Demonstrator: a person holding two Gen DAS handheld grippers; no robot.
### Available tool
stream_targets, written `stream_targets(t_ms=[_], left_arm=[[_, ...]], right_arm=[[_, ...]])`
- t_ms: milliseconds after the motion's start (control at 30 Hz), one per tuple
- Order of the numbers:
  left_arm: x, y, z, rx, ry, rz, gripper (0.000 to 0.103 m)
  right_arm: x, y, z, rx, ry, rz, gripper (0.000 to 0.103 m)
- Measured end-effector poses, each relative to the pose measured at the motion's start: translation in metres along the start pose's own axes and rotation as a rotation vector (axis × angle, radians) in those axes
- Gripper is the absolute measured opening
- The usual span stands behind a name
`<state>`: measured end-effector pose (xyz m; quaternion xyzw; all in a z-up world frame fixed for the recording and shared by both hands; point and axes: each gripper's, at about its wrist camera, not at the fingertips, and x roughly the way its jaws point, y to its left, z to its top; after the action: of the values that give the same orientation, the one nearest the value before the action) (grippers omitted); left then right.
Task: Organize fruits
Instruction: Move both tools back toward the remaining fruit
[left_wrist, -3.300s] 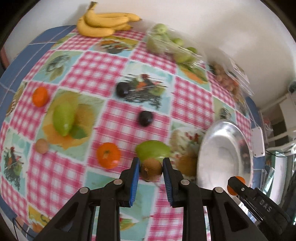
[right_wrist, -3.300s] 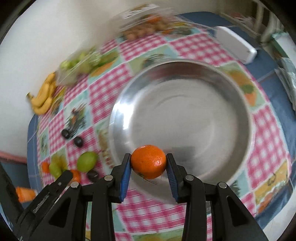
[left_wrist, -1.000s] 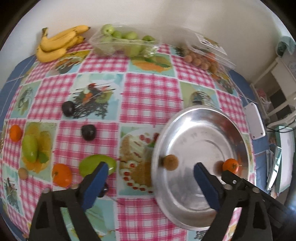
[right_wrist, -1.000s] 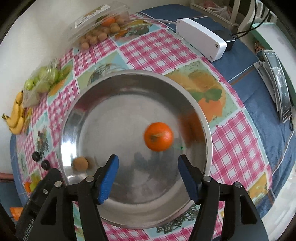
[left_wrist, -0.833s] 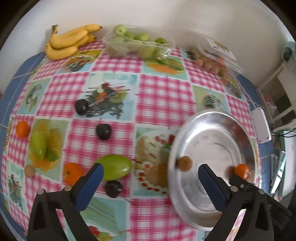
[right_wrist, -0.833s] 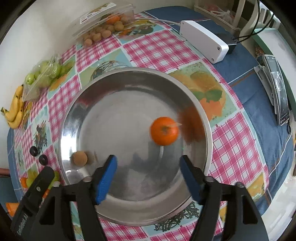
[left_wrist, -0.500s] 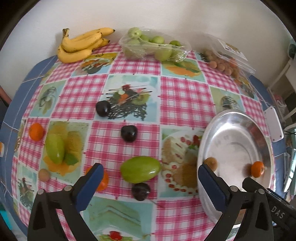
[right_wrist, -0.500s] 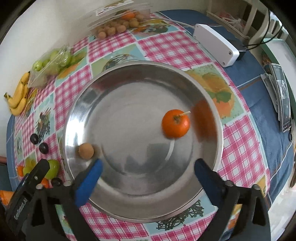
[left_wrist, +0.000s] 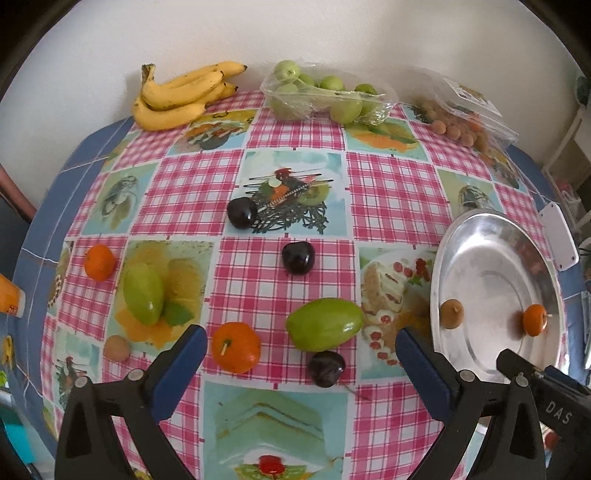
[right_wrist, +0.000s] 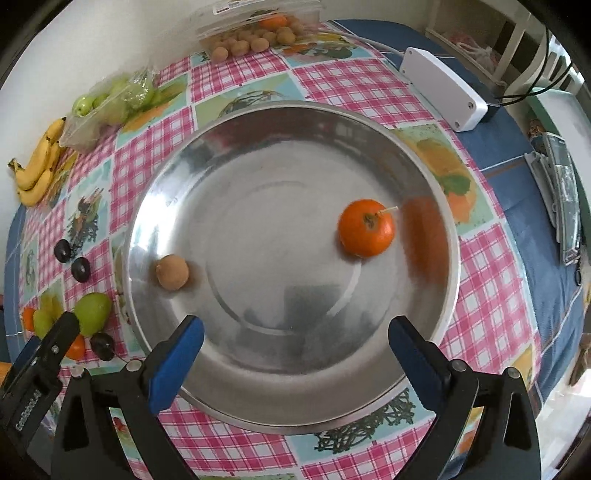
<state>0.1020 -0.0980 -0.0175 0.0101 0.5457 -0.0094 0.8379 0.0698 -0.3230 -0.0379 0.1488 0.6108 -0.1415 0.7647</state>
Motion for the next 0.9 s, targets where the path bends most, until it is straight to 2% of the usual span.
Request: stream_targets(t_ms=[300, 767, 833, 900], left_arm=[[-0.001, 0.015, -0.009, -0.059, 0.019, 0.013, 0.103], [-0.001, 0.038, -0.016, -0.100, 0.046, 0.009, 0.103], [0.000, 0.043, -0.017, -0.104, 0.049, 0.019, 0.103], [0.001, 0.051, -0.017, -0.100, 0.040, 0.060, 0.103]], right_arm=[[-0.007, 0.000, -0.009, -0.004, -0.009, 0.044, 0.100], [-0.009, 0.020, -0.031, -0.045, 0.004, 0.011, 0.100], [-0.010, 0.029, -0.033, -0.058, 0.005, 0.017, 0.100], [-0.012, 0.039, -0.035, -0.075, 0.001, 0.022, 0.100]])
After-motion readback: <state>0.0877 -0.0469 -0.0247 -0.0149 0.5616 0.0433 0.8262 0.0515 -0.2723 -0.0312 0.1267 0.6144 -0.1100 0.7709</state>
